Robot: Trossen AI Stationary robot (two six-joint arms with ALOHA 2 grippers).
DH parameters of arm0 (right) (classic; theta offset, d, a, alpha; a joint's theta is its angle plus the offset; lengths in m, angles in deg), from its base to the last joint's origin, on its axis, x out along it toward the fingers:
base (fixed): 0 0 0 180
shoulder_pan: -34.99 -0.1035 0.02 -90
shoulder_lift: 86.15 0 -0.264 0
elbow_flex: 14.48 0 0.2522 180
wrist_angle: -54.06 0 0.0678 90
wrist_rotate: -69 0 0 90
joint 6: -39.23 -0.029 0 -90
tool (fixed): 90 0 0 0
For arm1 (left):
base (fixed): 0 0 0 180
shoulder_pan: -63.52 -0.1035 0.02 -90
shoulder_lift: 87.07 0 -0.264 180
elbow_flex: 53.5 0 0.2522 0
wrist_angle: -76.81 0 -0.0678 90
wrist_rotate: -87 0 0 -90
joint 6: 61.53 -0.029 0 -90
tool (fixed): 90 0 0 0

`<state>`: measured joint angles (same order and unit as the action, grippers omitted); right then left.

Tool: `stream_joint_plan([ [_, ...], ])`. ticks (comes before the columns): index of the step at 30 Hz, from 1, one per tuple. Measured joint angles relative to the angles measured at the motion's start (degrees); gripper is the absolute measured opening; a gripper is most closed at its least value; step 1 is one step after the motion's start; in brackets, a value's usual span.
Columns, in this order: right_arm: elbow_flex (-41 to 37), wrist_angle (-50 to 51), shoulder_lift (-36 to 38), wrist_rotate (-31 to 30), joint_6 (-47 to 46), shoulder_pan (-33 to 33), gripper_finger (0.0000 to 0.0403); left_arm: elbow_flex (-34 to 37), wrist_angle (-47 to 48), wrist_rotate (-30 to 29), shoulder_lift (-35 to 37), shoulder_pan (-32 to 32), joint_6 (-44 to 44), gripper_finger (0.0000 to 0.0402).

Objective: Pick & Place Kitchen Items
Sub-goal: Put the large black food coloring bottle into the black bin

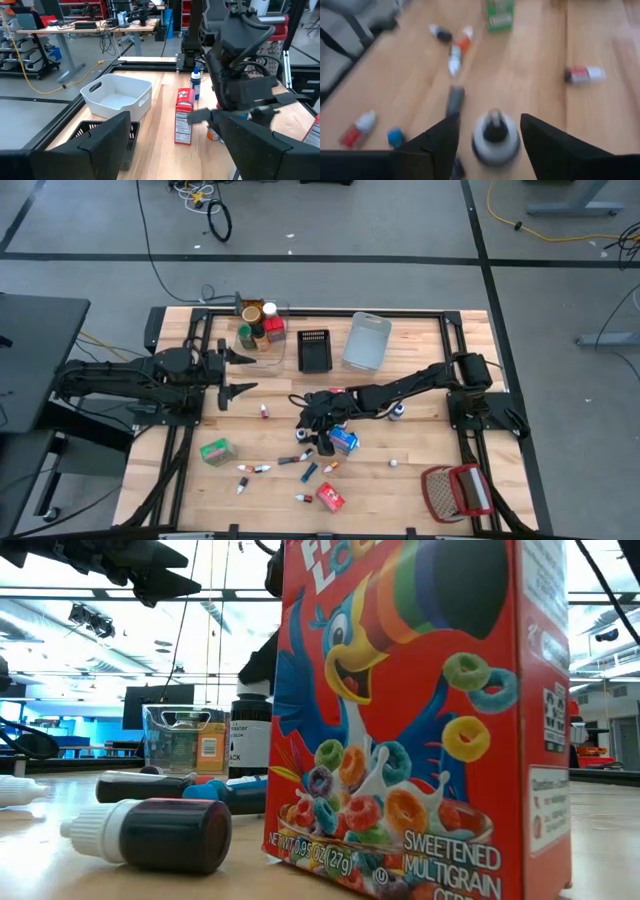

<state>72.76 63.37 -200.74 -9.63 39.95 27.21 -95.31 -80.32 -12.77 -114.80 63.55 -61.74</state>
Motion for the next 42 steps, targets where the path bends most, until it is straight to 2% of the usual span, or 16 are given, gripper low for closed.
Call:
stream_joint_plan([
  [3, 0.0, -2.6, -1.2, 3.7, 0.2, 0.4, 0.0208, 0.0, 0.0, -0.2, 0.0, 0.0, 0.0, 0.0311],
  [9, 0.0, -2.5, -1.8, 4.5, 0.3, 1.5, 0.0194, 0.0, 0.3, -0.2, 0.0, 0.0, 0.0, 0.0311],
  [18, 0.0, -2.2, -1.7, 4.9, 4.9, 3.4, 0.0122, 0.0, 0.5, -1.4, 0.0, 0.0, -0.7, 0.0311],
  [21, 0.0, -6.8, -1.7, 6.0, 5.0, 4.0, 0.0120, 0.0, 0.5, -1.4, 0.0, 0.0, -0.8, 0.0311],
  [24, 0.0, -9.2, -0.2, 4.5, 6.6, 4.7, 0.0120, 0.0, 0.5, -1.6, 0.0, 0.0, -0.9, 0.0311],
  [28, 0.0, -9.1, 3.1, -3.5, 12.7, 5.5, 0.0124, 0.0, 0.6, -1.6, 0.0, 0.0, -0.9, 0.0311],
  [32, 0.0, -9.6, 7.6, -17.1, 19.7, 7.3, 0.0125, 0.0, 0.9, -1.6, 0.0, 0.0, -1.2, 0.0311],
  [36, 0.0, -10.6, 9.8, -29.4, 20.9, 10.7, 0.0125, 0.0, 1.1, -1.4, 0.0, 0.0, -1.2, 0.0311],
  [39, 0.0, -11.0, 9.9, -30.9, 16.1, 15.3, 0.0127, 0.0, 1.0, -1.2, 0.0, 0.0, -1.2, 0.0311],
  [42, 0.0, -7.6, 9.1, -28.5, 6.2, 20.0, 0.0128, 0.0, 1.0, -1.2, 0.0, 0.0, -1.1, 0.0311],
])
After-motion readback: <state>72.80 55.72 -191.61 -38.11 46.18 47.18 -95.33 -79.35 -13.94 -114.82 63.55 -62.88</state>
